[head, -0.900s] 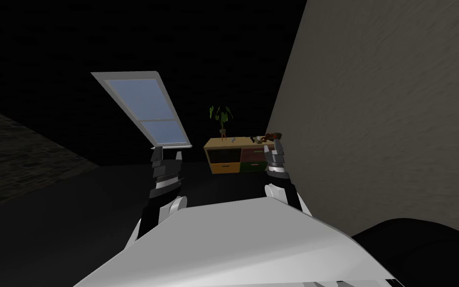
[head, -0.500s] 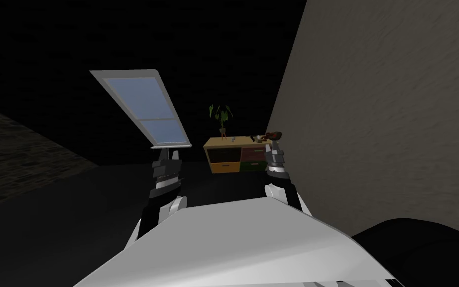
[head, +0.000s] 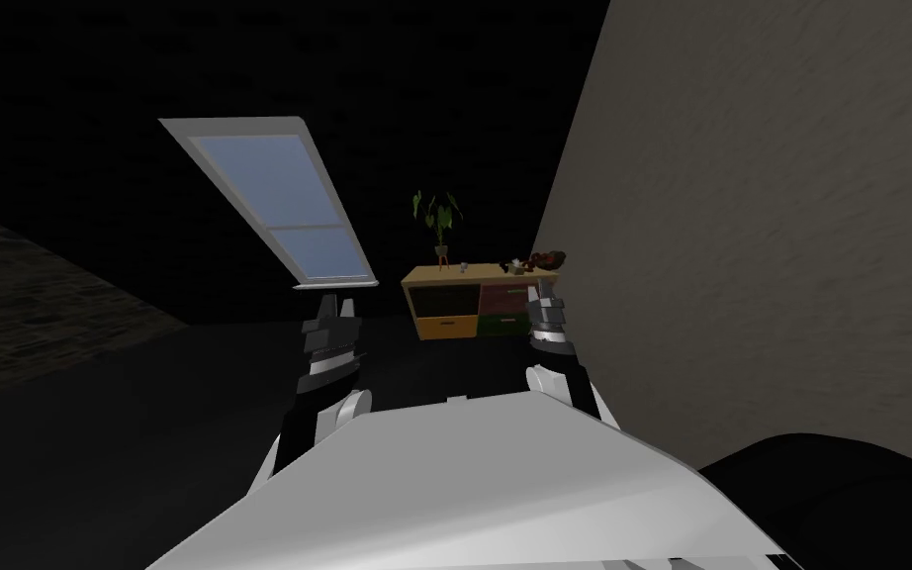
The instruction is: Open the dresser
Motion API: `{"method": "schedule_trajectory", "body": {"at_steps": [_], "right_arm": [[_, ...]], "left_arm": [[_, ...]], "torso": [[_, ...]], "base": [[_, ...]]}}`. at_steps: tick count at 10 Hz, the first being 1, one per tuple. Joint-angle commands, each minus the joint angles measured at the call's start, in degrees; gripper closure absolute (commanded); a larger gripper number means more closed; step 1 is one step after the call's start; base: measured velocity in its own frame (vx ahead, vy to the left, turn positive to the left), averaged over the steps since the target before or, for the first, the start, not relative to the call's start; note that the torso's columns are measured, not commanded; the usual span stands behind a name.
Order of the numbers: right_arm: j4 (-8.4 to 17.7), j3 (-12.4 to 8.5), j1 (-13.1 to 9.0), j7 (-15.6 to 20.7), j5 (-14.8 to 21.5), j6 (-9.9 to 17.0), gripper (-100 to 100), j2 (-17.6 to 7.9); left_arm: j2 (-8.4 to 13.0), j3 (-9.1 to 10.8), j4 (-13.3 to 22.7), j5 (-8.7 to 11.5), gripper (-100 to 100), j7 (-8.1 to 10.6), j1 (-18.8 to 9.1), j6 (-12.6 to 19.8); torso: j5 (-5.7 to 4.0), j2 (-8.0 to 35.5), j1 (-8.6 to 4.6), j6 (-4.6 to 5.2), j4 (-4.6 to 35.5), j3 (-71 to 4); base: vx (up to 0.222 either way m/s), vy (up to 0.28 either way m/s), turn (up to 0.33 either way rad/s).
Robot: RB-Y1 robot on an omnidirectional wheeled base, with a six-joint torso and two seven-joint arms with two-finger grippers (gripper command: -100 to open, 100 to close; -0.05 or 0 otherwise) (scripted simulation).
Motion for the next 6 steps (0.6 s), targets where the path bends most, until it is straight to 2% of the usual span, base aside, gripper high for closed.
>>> {"method": "schedule_trajectory", "body": {"at_steps": [1,3,6], "right_arm": [[0.3,0.0,0.0,0.2,1.1,0.9,-100,-2.0],[1.0,-0.1,-0.1,0.6,3.7,2.9,-100,-4.7],[2.8,-0.3,-0.3,1.8,9.3,7.5,-100,-8.2]], "left_arm": [[0.0,0.00,0.0,0.0,0,0.00,0.0,0.0],[0.0,-0.01,0.0,0.0,0,0.00,0.0,0.0],[0.0,-0.01,0.0,0.0,0,0.00,0.0,0.0]], "torso": [[0.00,4.2,0.00,0.00,4.2,-8.5],[0.03,6.7,0.09,-0.01,6.7,-13.5],[0.03,6.8,0.11,-0.01,6.9,-13.9]], "base": [[0.009,0.019,0.064],[0.021,0.049,0.114],[0.055,0.097,0.197]]}}
